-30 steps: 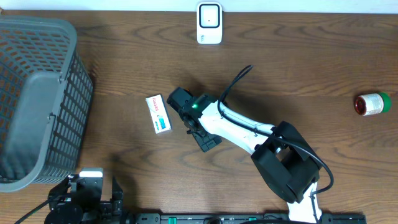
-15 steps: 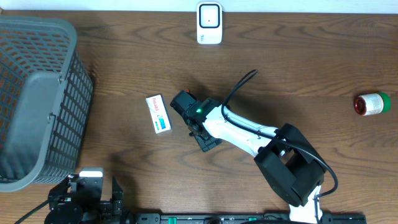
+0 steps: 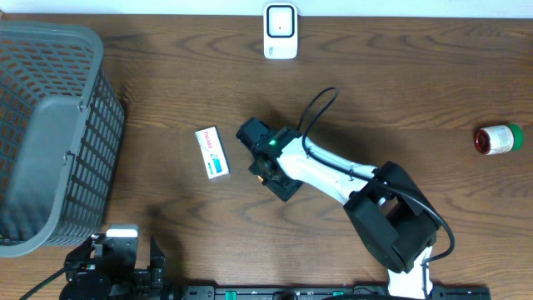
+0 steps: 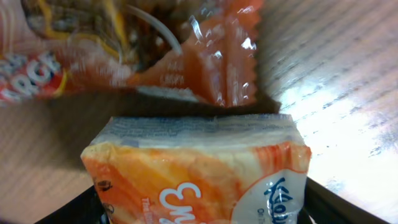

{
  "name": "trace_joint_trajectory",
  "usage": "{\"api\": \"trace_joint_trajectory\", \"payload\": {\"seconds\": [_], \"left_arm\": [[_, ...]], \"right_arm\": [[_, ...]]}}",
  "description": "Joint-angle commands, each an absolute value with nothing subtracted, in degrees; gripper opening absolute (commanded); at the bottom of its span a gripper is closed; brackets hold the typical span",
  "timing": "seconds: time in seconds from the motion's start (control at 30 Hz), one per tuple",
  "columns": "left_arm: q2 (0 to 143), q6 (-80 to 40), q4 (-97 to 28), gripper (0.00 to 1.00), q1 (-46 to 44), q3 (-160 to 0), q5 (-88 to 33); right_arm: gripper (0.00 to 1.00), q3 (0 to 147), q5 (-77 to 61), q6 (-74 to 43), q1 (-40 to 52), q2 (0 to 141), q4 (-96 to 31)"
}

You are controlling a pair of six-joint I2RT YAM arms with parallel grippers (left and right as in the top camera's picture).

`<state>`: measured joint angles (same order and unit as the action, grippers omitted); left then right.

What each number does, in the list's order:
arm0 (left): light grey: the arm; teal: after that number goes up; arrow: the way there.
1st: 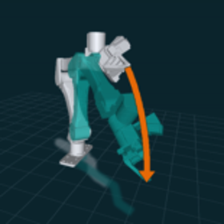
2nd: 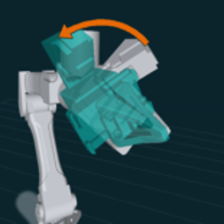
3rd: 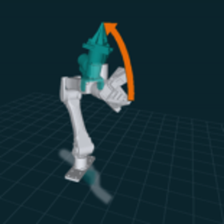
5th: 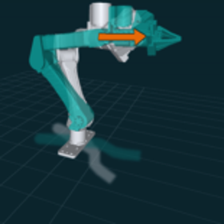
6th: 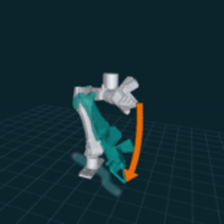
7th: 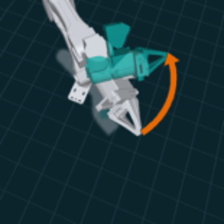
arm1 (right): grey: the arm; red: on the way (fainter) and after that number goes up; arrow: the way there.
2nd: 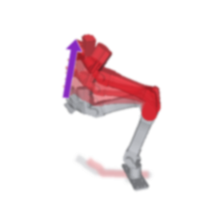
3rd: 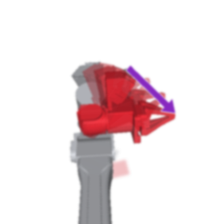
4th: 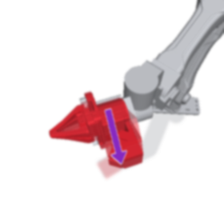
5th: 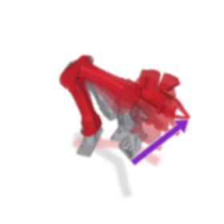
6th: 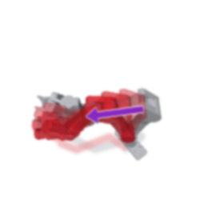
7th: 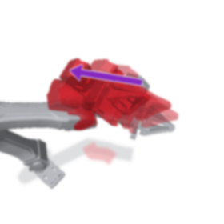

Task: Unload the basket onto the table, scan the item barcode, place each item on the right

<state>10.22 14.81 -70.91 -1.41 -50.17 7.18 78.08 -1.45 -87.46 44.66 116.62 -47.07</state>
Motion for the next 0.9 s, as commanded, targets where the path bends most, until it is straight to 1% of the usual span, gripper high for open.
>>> {"api": "trace_joint_trajectory", "payload": {"seconds": [0.0, 0.17, 0.27, 0.5, 0.63, 0.77, 0.87], "left_arm": [[9.89, 14.70, -70.94, 0.99, -1.69, -50.46, 6.83], [9.91, 14.70, -70.94, 0.99, -1.69, -50.46, 6.85], [9.91, 14.70, -70.94, 0.99, -1.69, -50.46, 6.83], [9.89, 14.70, -70.94, 0.99, -1.69, -50.46, 6.85], [9.89, 14.70, -70.94, 0.99, -1.69, -50.46, 6.85], [9.89, 14.70, -70.96, 0.99, -1.69, -50.46, 6.85], [9.91, 14.70, -70.96, 0.99, -1.69, -50.46, 6.85]], "right_arm": [[0.72, 76.49, -10.24, -72.95, 40.75, 118.43, -47.40], [0.67, 76.49, -26.61, -61.30, 34.79, 118.43, -47.81], [0.64, 76.49, -32.64, -56.38, 31.92, 118.43, -48.23], [0.65, 76.49, -43.75, -51.22, 28.47, 118.43, -49.56], [0.64, 76.49, -44.82, -51.11, 27.68, 118.43, -49.36], [0.54, 78.96, -44.47, -49.82, 27.33, 118.37, -47.24], [0.55, 84.88, -44.38, -47.86, 27.31, 117.73, -49.52]]}}
